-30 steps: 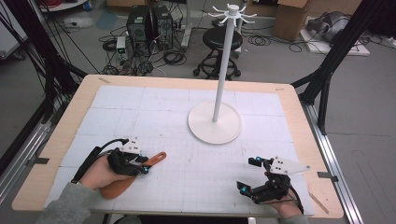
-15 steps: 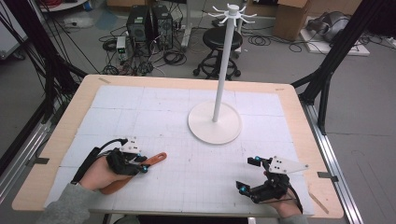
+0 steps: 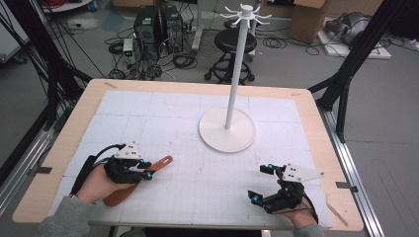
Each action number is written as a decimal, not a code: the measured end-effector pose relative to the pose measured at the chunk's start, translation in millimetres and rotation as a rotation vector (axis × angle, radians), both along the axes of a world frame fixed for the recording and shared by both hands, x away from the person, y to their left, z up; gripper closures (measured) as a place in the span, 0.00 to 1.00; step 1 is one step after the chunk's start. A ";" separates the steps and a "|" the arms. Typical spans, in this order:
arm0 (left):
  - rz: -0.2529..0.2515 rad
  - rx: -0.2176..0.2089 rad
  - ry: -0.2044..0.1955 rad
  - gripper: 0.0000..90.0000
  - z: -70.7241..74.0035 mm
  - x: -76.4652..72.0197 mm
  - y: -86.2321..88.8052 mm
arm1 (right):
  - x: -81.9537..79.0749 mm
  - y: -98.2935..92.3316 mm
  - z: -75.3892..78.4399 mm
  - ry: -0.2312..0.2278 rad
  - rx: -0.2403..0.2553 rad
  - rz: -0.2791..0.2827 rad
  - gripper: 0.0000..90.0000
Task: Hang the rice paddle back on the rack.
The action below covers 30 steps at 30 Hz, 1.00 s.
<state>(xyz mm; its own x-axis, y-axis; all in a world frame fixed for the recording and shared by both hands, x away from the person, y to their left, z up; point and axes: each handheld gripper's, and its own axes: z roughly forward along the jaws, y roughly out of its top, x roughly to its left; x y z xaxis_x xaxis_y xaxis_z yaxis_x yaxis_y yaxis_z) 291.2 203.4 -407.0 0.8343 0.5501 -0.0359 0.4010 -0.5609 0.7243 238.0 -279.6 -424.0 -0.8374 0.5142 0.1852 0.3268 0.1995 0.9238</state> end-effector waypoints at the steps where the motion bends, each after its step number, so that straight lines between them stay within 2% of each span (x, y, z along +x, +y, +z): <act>1: 0.004 -0.007 -0.002 0.72 2.1 -0.7 1.8 | 0.7 0.3 -0.2 -0.005 0.001 0.001 0.00; 5: 0.013 -0.041 -0.016 0.72 8.1 -3.2 6.6 | 1.9 1.7 0.0 -0.003 -0.003 0.004 0.00; 16: 0.023 -0.088 -0.073 0.72 24.9 -13.5 13.2 | 7.2 6.3 0.0 -0.007 0.000 0.019 0.00; 30: 0.044 -0.157 -0.122 0.72 45.1 -25.2 26.8 | 12.3 11.4 0.1 -0.004 0.001 0.033 0.00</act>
<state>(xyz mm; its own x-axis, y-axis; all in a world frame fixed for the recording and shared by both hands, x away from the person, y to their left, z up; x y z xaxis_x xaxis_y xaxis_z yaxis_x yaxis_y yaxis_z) 266.0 230.2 -361.9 0.8133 0.5814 -0.0240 0.3259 -0.4210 0.8465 250.3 -268.2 -424.0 -0.8549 0.4858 0.1822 0.3163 0.2097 0.9252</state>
